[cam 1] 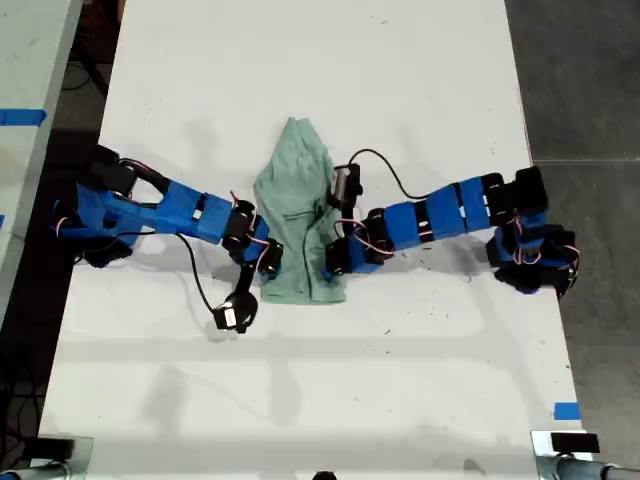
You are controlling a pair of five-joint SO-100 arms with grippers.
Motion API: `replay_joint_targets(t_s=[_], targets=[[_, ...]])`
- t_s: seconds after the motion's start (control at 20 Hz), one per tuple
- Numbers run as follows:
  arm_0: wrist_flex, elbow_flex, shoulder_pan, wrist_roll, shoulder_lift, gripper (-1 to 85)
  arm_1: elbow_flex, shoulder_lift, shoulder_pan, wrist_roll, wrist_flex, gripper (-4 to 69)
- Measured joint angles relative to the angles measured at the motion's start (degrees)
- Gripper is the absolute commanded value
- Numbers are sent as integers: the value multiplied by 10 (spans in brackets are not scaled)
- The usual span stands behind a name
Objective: Fold t shirt
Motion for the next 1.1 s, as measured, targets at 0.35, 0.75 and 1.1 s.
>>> replay_joint_targets(t_s=[0.35,0.75,1.1], targets=[[214,-174,-112,52,40,-1,-171,11,95,-112,74,-5],[262,-255,-472,193,91,330,-171,54,350,-139,52,127],[268,-334,-553,236,138,306,-169,195,495,-134,188,101]])
